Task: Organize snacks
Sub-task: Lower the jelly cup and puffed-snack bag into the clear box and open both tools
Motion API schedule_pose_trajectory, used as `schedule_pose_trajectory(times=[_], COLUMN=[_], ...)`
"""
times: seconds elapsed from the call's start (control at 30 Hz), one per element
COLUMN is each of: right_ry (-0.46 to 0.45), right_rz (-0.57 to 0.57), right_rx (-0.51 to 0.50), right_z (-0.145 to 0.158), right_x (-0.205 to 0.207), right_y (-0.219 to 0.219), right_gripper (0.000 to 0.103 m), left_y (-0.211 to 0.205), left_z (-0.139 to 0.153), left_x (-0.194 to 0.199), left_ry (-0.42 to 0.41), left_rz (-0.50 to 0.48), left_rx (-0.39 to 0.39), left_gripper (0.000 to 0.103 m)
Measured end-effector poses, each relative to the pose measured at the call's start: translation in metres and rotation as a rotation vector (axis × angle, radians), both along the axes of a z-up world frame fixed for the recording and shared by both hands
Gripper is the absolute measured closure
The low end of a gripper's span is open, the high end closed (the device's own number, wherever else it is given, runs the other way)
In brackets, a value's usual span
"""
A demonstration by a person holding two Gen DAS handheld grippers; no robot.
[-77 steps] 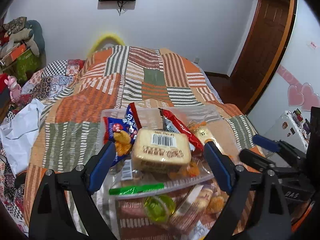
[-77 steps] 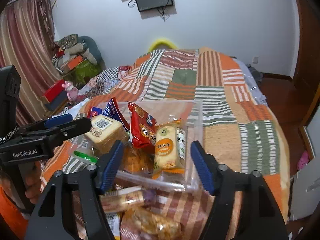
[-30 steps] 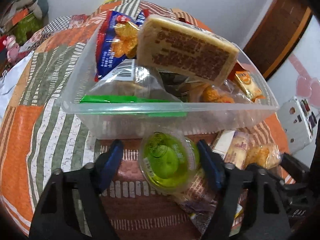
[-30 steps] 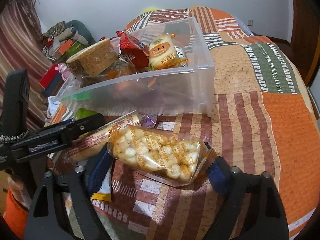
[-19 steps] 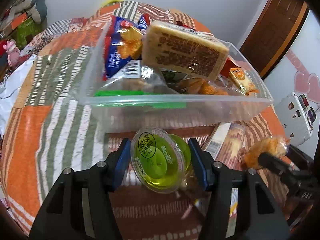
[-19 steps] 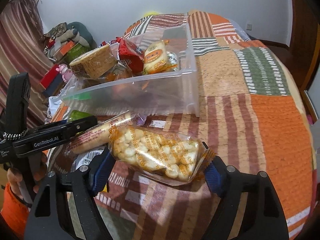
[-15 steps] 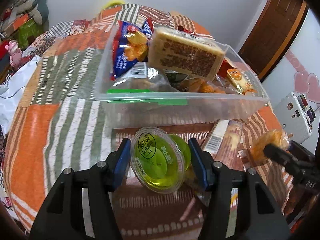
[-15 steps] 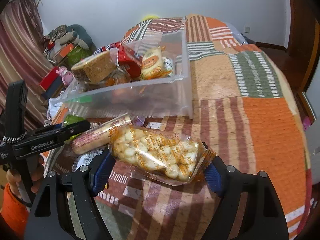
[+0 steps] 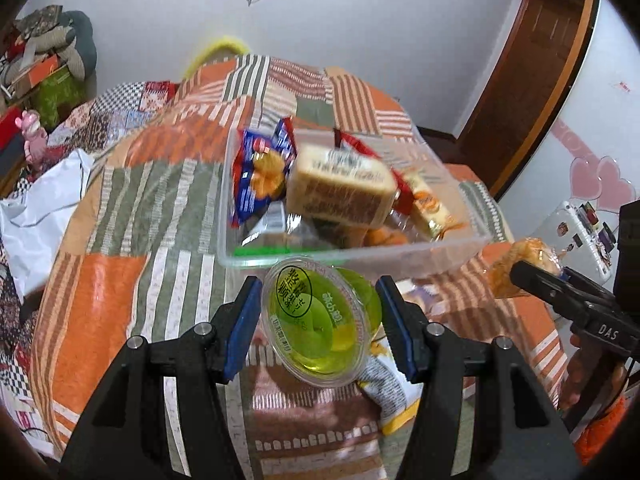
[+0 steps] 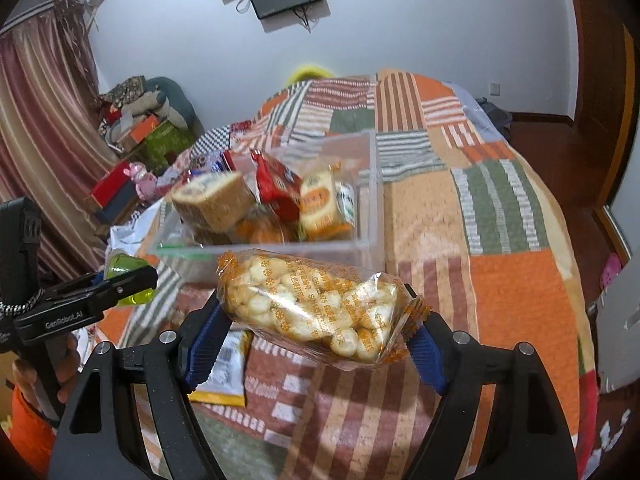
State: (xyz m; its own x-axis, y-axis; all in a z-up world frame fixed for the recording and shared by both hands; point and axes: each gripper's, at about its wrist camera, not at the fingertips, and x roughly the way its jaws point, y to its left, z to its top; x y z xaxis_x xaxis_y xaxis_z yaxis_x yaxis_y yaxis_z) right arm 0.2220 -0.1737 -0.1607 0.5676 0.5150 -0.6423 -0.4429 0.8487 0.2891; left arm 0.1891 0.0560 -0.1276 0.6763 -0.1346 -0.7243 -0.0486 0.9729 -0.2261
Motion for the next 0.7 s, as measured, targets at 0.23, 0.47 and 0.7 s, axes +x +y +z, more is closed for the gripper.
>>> schedule_pose_trajectory(times=[0.23, 0.47, 0.7], right_ry=[-0.029, -0.039, -0.028], right_rz=[0.007, 0.015, 0.051], right_rx=[0.011, 0.022, -0.012], right_z=[0.009, 0.012, 0.003], right_x=[0.011, 0.033, 0.052], right_y=[0.008, 0.023, 0.047], right_gripper=[0.026, 0.026, 0.026], left_y=[-0.006, -0.017, -0.02], left_z=[0.012, 0.006, 0.0], left_x=[0.022, 0.05, 0.072], left_ry=[-0.027, -0.015, -0.008], left_rz=[-0.021, -0.036, -0.044], left_rx=[0.004, 0.022, 0.037], left_gripper=[0.045, 0.045, 0.045])
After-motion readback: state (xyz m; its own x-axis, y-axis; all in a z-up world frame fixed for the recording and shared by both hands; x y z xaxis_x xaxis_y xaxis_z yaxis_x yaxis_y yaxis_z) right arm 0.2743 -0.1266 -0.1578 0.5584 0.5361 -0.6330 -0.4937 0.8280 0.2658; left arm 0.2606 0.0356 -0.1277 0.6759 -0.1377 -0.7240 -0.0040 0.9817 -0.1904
